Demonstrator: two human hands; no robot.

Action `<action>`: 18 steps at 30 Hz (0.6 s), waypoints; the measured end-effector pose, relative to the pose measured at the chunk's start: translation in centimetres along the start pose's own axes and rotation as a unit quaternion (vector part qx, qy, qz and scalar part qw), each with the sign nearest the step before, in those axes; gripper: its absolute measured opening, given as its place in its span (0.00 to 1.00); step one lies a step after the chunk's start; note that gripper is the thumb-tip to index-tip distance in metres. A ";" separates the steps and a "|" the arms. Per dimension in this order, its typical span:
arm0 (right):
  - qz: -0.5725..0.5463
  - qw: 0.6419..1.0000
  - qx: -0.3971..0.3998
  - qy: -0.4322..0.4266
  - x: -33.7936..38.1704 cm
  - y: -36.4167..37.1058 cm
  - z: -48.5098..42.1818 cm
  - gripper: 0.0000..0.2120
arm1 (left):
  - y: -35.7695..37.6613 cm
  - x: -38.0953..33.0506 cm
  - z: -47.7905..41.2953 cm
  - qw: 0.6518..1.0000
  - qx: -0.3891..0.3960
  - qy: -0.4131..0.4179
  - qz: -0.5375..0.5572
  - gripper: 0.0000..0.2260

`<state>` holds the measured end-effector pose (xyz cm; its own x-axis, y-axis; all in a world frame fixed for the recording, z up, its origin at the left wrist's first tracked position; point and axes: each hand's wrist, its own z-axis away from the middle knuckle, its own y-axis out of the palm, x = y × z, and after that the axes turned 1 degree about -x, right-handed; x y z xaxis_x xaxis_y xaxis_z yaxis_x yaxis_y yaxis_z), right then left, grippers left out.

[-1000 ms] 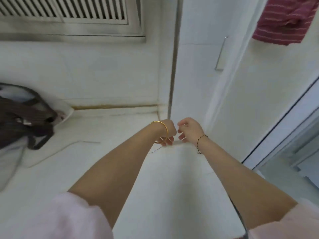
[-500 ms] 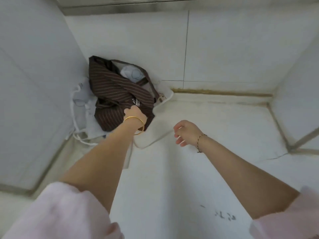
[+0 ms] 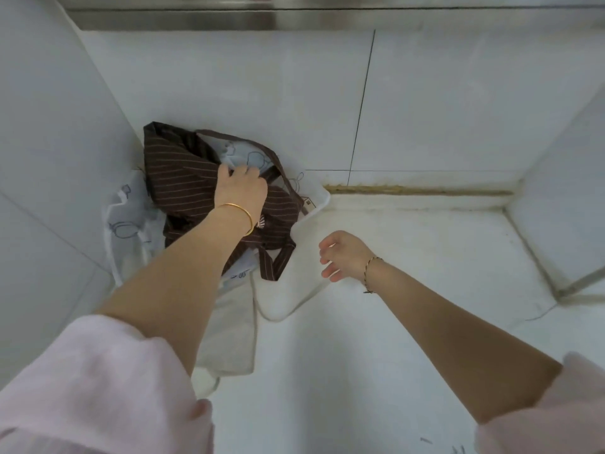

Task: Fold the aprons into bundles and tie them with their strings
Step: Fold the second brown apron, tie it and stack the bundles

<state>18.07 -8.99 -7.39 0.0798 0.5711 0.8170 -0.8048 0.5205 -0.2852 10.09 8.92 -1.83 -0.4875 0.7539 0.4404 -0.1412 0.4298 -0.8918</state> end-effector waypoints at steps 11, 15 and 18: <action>-0.180 0.982 0.004 -0.054 2.7 1.2 3.0 0.50 | -10.3 2.1 1.8 0.938 -0.090 0.046 0.333 0.11; -0.339 0.939 0.039 -0.038 2.0 -1.2 5.0 0.51 | -15.1 -0.1 3.9 0.871 -0.021 0.033 0.490 0.10; -0.440 0.888 0.130 -0.017 0.6 -3.6 6.6 0.53 | -17.8 -3.0 5.3 0.756 0.071 0.016 0.651 0.05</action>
<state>17.16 -14.72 -2.53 0.7316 -0.0062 0.6818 -0.5480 0.5896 0.5934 9.47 -3.65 12.13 -0.2721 0.5051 -0.8190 0.3473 -0.7422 -0.5732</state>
